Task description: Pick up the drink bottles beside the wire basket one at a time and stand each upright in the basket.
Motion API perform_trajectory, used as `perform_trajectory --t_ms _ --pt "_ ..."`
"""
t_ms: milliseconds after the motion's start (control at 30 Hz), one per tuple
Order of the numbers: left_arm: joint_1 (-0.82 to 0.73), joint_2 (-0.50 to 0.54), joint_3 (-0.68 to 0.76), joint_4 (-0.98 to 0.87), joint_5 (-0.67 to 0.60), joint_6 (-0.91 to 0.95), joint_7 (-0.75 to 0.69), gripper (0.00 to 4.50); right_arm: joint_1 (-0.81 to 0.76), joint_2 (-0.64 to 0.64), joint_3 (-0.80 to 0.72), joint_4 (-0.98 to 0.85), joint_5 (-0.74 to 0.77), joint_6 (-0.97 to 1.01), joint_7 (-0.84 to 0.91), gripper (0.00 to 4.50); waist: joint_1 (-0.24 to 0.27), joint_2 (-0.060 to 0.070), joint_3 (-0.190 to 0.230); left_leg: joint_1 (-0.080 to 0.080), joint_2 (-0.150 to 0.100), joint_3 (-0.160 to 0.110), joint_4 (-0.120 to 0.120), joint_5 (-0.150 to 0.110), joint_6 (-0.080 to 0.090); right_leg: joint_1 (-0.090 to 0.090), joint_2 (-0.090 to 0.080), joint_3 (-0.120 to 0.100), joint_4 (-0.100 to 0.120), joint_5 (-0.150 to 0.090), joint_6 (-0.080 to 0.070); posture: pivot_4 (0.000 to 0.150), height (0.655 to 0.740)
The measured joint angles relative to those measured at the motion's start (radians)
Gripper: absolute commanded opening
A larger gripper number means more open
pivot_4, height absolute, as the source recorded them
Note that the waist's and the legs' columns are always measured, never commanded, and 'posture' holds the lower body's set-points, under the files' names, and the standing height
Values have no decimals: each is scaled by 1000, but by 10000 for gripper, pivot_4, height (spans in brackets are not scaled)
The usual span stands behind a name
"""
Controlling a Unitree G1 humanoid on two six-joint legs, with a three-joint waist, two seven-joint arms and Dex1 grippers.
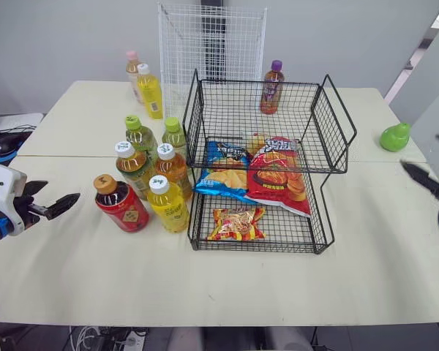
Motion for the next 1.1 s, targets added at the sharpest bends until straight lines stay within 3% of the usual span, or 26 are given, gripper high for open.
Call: perform_trajectory --t_ms 167,300,467,667,767,900,1100 --pt "17 -4 4 -44 -18 27 -1 44881 -169 -83 33 -204 248 234 6 45000 -1 0 0 0 1 0 0 0 0 0 -2 0 0 0 0 1500 7360" --pt "112 -9 48 -128 -42 52 12 44881 -386 -74 233 -257 385 352 87 45000 -10 -2 -1 0 5 1 0 0 0 -1 -7 0 -1 0 -1 1500 7360" --pt "318 -23 207 -338 -110 139 27 44881 -552 34 459 -214 373 371 215 45000 -7 -3 0 -1 6 2 -1 -1 1 -3 -9 -1 -1 -1 -1 1500 7360" --pt "565 -122 407 -812 -295 394 66 44881 -589 147 561 -143 318 348 322 45000 14 -4 0 -1 3 0 1 -1 2 -1 -12 -3 -1 -1 -1 1500 7360" --pt "572 -194 486 -1043 -456 524 183 44881 -588 182 580 -125 295 334 349 45000 21 -4 0 -1 3 0 2 -1 2 0 -11 -3 -1 -1 -1 1500 7360" --pt "570 -304 484 -1265 -604 591 379 44881 -588 213 590 -107 269 323 373 45000 20 -4 0 -1 1 -1 3 -1 2 1 -10 -2 -1 -1 -1 1500 7360" --pt "448 -400 308 -1398 -572 587 690 44881 -592 235 592 -86 245 309 396 45000 23 -4 0 -1 -1 -3 4 -1 2 2 -1 -1 -1 -1 -1 1500 7360"
